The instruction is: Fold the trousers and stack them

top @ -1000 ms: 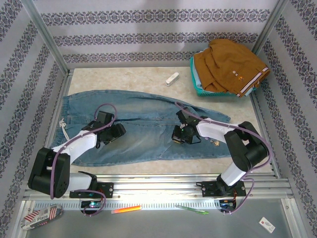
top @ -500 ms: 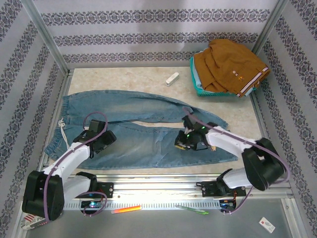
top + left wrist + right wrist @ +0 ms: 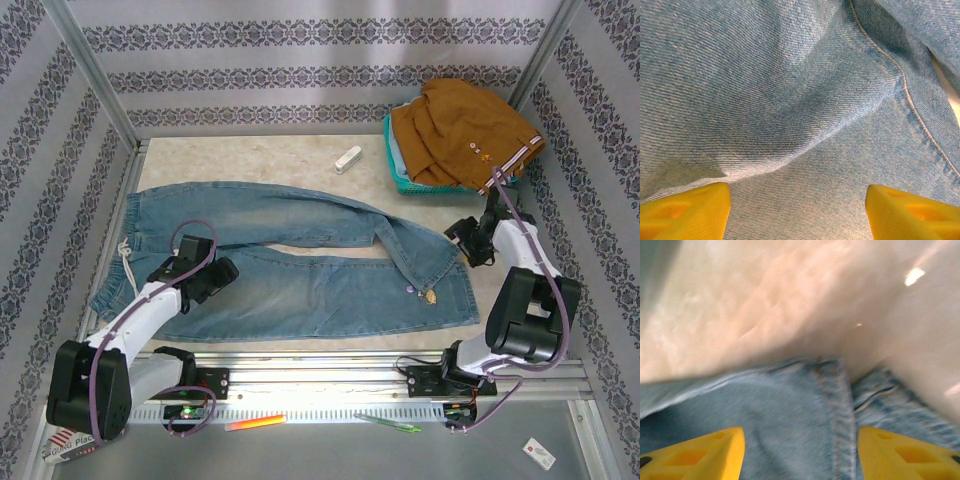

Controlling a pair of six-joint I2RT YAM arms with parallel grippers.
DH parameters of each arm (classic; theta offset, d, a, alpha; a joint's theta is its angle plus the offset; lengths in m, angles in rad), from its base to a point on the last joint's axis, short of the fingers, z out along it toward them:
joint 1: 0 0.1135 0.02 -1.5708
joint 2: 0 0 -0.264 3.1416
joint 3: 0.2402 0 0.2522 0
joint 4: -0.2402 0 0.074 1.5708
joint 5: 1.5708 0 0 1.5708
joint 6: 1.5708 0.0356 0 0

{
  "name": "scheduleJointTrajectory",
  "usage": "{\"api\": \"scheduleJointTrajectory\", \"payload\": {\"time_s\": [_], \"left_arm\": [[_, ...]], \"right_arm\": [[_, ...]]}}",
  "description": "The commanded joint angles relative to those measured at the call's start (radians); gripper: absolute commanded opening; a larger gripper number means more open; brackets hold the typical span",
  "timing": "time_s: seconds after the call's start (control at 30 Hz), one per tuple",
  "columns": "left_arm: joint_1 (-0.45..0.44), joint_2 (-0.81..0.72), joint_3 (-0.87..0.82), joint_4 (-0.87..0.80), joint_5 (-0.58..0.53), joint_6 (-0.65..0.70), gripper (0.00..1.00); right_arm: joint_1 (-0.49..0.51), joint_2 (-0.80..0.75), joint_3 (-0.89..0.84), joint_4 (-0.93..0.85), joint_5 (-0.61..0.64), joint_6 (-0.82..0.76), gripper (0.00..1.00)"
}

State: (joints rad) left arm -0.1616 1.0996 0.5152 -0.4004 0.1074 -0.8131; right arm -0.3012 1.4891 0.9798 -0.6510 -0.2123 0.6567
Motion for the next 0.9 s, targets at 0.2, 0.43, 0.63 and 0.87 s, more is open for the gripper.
{"api": "scheduleJointTrajectory", "payload": {"time_s": [0.2, 0.43, 0.63, 0.87], "left_arm": [[0.011, 0.116, 0.046, 0.090, 0.060, 0.038, 0.72], [0.011, 0.150, 0.067, 0.095, 0.068, 0.047, 0.72], [0.011, 0.172, 0.091, 0.098, 0.075, 0.061, 0.72], [0.013, 0.185, 0.104, 0.099, 0.090, 0.061, 0.71]], "right_arm": [[-0.029, 0.240, 0.129, -0.018, 0.033, -0.130, 0.60], [-0.022, 0.308, 0.118, 0.001, -0.049, -0.133, 0.43], [-0.022, 0.228, 0.094, 0.021, -0.081, -0.120, 0.08], [0.020, 0.084, 0.174, -0.045, -0.001, -0.127, 0.00]]}}
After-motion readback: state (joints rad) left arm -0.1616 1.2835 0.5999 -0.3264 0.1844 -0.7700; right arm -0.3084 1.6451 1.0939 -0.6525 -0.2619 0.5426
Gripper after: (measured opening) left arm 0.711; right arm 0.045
